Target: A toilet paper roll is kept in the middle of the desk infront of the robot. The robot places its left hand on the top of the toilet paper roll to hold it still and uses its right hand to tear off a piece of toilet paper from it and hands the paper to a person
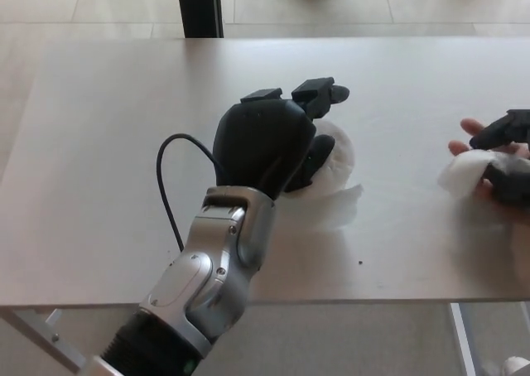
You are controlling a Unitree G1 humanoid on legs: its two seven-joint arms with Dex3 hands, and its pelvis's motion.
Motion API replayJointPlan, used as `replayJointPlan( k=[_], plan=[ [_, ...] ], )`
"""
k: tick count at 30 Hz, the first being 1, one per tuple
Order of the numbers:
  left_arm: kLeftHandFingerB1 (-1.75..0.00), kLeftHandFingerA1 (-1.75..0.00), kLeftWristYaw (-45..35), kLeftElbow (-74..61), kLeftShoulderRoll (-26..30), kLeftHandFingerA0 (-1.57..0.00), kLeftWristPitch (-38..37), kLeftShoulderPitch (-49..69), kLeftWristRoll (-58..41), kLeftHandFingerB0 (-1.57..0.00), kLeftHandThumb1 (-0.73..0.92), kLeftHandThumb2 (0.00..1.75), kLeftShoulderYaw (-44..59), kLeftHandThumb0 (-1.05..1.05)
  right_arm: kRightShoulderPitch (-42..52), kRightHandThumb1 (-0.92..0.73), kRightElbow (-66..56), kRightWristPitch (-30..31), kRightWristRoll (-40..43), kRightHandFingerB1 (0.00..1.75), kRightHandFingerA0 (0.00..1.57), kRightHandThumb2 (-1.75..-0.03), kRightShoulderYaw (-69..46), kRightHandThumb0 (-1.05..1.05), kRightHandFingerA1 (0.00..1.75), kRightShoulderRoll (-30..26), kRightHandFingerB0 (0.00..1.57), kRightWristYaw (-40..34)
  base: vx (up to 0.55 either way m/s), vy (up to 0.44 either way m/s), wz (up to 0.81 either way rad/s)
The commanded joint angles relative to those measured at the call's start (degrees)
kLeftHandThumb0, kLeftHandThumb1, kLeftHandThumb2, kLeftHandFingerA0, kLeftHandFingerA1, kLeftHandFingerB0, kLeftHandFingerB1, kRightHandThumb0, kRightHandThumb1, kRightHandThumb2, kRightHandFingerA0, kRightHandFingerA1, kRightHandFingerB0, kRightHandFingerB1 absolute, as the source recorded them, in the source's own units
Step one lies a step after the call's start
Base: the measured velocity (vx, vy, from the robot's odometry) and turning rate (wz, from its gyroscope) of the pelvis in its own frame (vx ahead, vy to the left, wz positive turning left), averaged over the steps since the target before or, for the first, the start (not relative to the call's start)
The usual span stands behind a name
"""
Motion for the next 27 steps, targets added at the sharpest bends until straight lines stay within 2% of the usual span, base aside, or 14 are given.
replayJointPlan(
  k=[1,2,3,4,5,6,7,10,12,15,16,22,23,27],
  plan=[
    [-0.46,-0.58,-5.8,-0.2,0.5,-0.54,0.0,6.3,-3.4,-0.5,0.64,0.59,-1.8,-0.32,-4.0,-0.62,12.4,3.4,-20.8,0.32,0.22,-0.58,14.3,-0.38,0.57,-4.9,0.31,0.9,0.0,0.0,0.0],
    [-0.47,-0.58,-5.8,-0.4,0.5,-0.55,-0.1,6.5,-3.4,-0.5,0.64,0.58,-1.9,-0.32,-4.2,-0.63,12.5,4.8,-21.8,0.29,0.06,-0.6,15.5,-0.44,0.45,-5.2,0.25,0.9,0.0,0.0,0.0],
    [-0.46,-0.57,-6.4,-0.8,0.7,-0.55,0.4,6.8,-3.4,-0.5,0.64,0.59,-2.0,-0.33,-4.5,-0.41,13.6,5.1,-22.6,0.42,0.0,-0.81,16.6,-0.52,0.27,-5.1,0.08,0.1,0.0,0.0,0.0],
    [-0.46,-0.58,-6.8,-1.0,0.7,-0.55,0.6,7.0,-3.6,-0.5,0.65,0.59,-1.9,-0.33,-4.5,-0.55,13.7,4.8,-22.3,0.3,0.0,-0.73,16.7,-0.56,0.0,-5.3,0.09,0.3,0.0,0.0,0.0],
    [-0.48,-0.6,-6.8,-0.6,0.9,-0.55,0.5,7.3,-3.8,-0.5,0.64,0.59,-1.7,-0.31,-5.1,-0.54,13.7,6.5,-23.2,0.0,0.0,-0.8,17.8,-0.94,0.07,-5.5,0.11,1.3,0.0,0.0,0.0],
    [-0.48,-0.6,-7.1,-0.5,1.0,-0.54,0.7,7.5,-4.0,-0.5,0.65,0.59,-1.5,-0.31,-5.6,-0.6,13.8,7.6,-23.5,0.0,0.0,-0.88,18.4,-0.99,0.15,-5.5,0.0,1.5,0.0,0.0,0.0],
    [-0.47,-0.6,-7.8,-0.5,0.8,-0.54,1.8,7.8,-4.2,-0.5,0.66,0.59,-1.2,-0.32,-5.8,-0.61,14.1,8.1,-23.1,0.0,0.0,-0.91,18.3,-1.03,0.16,-5.0,0.0,0.6,0.0,0.0,0.0],
    [-0.47,-0.64,-8.1,-0.6,0.8,-0.56,2.2,8.2,-4.5,-0.49,0.65,0.6,-0.9,-0.31,-5.5,-0.61,12.7,8.5,-22.1,0.0,0.0,-0.95,17.7,-1.05,0.19,-5.0,0.0,0.0,0.0,0.0,0.0],
    [-0.47,-0.61,-8.5,-0.4,1.2,-0.52,2.1,8.2,-4.3,-0.49,0.65,0.61,-1.0,-0.31,-5.3,-0.6,11.2,9.0,-21.3,0.02,0.0,-0.97,17.0,-1.05,0.19,-5.2,0.0,0.7,0.0,0.0,0.0],
    [-0.46,-0.6,-8.8,-0.3,1.4,-0.54,2.7,8.3,-4.0,-0.49,0.66,0.6,-1.3,-0.31,-4.7,-0.59,8.5,9.9,-20.6,0.04,0.0,-1.0,16.3,-1.05,0.22,-5.6,0.0,3.5,0.0,0.0,0.0],
    [-0.47,-0.61,-8.6,-0.2,1.6,-0.54,2.3,8.3,-3.9,-0.5,0.65,0.6,-1.3,-0.3,-4.4,-0.66,7.1,10.0,-20.6,0.0,0.0,-0.61,16.0,-1.05,0.0,-6.0,0.0,4.6,0.0,0.0,0.0],
    [-0.46,-0.58,-8.3,-0.8,2.4,-0.49,2.4,8.8,-4.1,-0.5,0.66,0.59,-1.2,-0.3,-1.9,-0.66,0.0,9.2,-19.5,0.03,0.0,-0.62,11.8,-1.05,0.0,-8.6,0.0,9.4,0.0,0.0,0.0],
    [-0.46,-0.59,-9.3,-1.5,2.9,-0.48,2.8,8.8,-4.1,-0.48,0.67,0.59,-1.1,-0.31,-1.5,-0.71,-3.0,10.1,-19.3,0.0,0.0,-0.63,10.8,-1.05,0.0,-10.4,0.0,12.2,0.0,0.0,0.0],
    [-0.48,-0.63,-8.8,-2.0,4.2,-0.53,1.1,8.9,-4.6,-0.47,0.65,0.6,-0.1,-0.29,0.0,-0.76,-6.2,8.8,-20.0,0.0,0.0,-0.65,8.3,-1.05,0.0,-12.3,0.0,12.2,0.0,0.0,0.0]
  ],
)
